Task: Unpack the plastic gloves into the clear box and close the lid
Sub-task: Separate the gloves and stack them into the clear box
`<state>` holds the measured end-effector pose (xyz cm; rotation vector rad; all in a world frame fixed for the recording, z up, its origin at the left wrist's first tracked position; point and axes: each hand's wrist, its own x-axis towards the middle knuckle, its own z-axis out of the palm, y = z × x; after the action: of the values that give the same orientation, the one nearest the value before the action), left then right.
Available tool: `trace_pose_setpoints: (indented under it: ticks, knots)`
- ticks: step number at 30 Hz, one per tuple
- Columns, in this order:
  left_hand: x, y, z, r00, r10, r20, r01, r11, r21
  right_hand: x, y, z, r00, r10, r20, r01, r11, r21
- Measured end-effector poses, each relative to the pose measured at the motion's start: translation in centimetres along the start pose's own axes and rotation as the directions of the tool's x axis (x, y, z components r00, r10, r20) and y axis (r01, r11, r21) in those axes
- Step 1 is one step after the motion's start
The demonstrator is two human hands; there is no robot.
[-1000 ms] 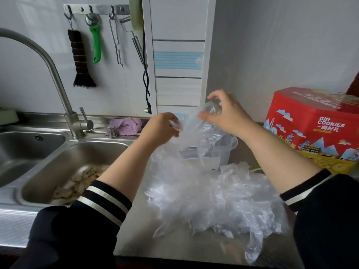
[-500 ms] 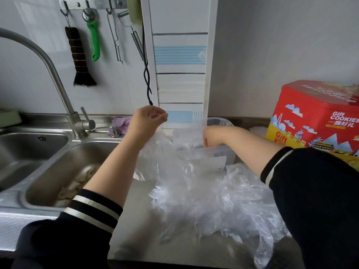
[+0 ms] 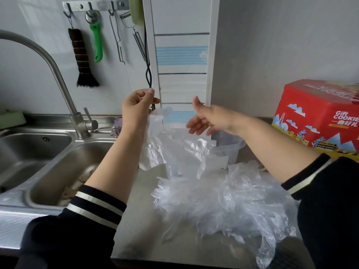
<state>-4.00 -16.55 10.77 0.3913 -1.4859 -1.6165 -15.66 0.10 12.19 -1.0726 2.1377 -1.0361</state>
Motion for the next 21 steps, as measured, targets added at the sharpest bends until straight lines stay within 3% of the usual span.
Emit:
trace_pose_setpoints:
  ticks: [2,4,6,7,10,12,14,17,21]
  knots:
    - [0.0,0.1,0.2,0.997,0.038,-0.073,-0.04,0.999,-0.026,-1.6,-0.6,0.1,0.972,0.028,0.235,-0.053,0.993,0.104]
    - [-0.2,0.2,0.4,0.984,0.096,-0.149,-0.104,0.994,-0.046,-2.4,-0.6,0.2,0.962,0.03,0.272,-0.037,0.999,0.018]
    - [-0.5,0.2,0.6,0.965,0.176,-0.194,-0.193,0.978,-0.075,-2.6,-0.5,0.3,0.976,0.036,0.213,-0.044,0.999,0.031]
    - [-0.7,0.2,0.7,0.956,0.216,-0.196,-0.236,0.968,-0.082,-2.5,-0.3,0.3,0.982,0.048,0.182,-0.075,0.987,0.142]
    - [-1.1,-0.4,0.6,0.94,0.314,-0.131,-0.323,0.944,-0.061,-1.8,0.3,-0.1,0.997,0.013,0.074,-0.056,0.784,0.619]
    - [-1.4,-0.7,0.6,0.928,0.36,-0.091,-0.358,0.933,0.038,-1.4,0.6,-0.2,0.997,0.001,-0.075,0.055,0.676,0.735]
    - [-1.6,-0.9,0.5,0.918,0.393,-0.061,-0.384,0.915,0.122,-1.1,0.8,-0.3,0.977,-0.002,-0.214,0.157,0.686,0.71]
    - [-1.4,-1.1,0.2,0.904,0.427,0.013,-0.42,0.882,0.216,-0.9,1.5,-0.8,0.925,-0.069,-0.373,0.274,0.802,0.531]
    - [0.3,-1.2,-0.7,0.893,0.444,0.071,-0.435,0.813,0.387,-0.2,2.6,-1.4,0.859,-0.14,-0.492,0.346,0.867,0.358]
